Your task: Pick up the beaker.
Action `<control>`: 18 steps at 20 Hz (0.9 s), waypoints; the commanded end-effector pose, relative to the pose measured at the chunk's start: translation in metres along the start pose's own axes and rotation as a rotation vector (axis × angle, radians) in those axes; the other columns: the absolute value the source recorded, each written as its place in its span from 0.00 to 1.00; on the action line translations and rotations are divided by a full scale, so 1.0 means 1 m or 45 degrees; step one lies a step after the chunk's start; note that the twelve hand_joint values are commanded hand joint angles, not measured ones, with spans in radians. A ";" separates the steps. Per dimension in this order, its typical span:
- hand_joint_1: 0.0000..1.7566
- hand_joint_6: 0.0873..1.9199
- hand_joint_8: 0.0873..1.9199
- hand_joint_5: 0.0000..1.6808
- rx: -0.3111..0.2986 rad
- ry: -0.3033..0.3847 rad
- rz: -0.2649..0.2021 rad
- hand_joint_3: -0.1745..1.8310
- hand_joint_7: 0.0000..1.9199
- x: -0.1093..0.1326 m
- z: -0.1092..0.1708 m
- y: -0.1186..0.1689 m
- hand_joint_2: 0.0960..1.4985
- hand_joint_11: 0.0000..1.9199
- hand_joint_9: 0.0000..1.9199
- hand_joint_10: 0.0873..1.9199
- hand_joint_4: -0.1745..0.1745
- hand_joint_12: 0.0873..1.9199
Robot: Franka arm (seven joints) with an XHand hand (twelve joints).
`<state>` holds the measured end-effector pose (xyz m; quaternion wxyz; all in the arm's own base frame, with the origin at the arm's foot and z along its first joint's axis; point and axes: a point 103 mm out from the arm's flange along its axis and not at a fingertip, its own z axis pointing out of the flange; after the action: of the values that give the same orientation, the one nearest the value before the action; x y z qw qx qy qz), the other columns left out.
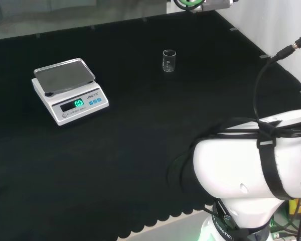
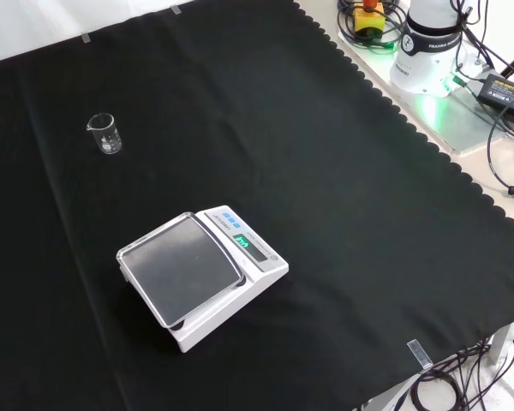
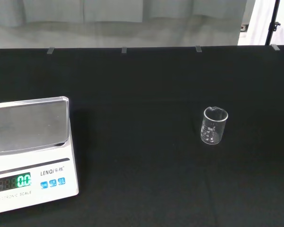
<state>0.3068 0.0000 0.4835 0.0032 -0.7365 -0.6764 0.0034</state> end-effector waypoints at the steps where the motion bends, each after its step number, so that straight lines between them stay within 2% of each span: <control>1: 0.19 0.08 0.00 0.24 -0.007 -0.008 0.008 0.34 0.22 0.000 0.002 0.001 0.56 0.10 0.22 0.00 0.20 0.63; 2: 0.14 0.03 0.00 0.20 -0.002 0.001 0.009 0.30 0.16 0.001 0.003 0.002 0.60 0.05 0.16 0.00 0.22 0.66; 4: 0.11 0.00 0.00 0.18 -0.014 -0.006 0.021 0.25 0.11 0.006 0.006 0.005 0.64 0.01 0.11 0.00 0.24 0.68; 6: 0.11 0.00 0.00 0.17 -0.049 -0.020 0.052 0.24 0.10 0.010 0.011 0.011 0.66 0.00 0.10 0.00 0.24 0.69; 8: 0.11 0.00 0.00 0.17 -0.057 0.005 0.086 0.22 0.10 0.011 0.021 0.021 0.66 0.00 0.10 0.00 0.24 0.70; 11: 0.13 0.00 0.00 0.17 -0.074 0.018 0.158 0.21 0.10 0.008 0.047 0.041 0.66 0.00 0.11 0.00 0.24 0.71; 14: 0.13 0.00 0.00 0.17 -0.090 0.027 0.187 0.19 0.11 0.002 0.074 0.066 0.66 0.00 0.11 0.00 0.24 0.73; 16: 0.14 0.00 0.04 0.18 -0.122 0.030 0.199 0.17 0.09 -0.008 0.091 0.085 0.67 0.00 0.06 0.15 0.24 0.74; 18: 0.14 0.00 0.18 0.18 -0.194 0.059 0.184 0.16 0.04 -0.021 0.111 0.105 0.68 0.00 0.02 0.28 0.24 0.75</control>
<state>0.3501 -0.0002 0.4439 -0.0151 -0.7644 -0.6441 -0.0256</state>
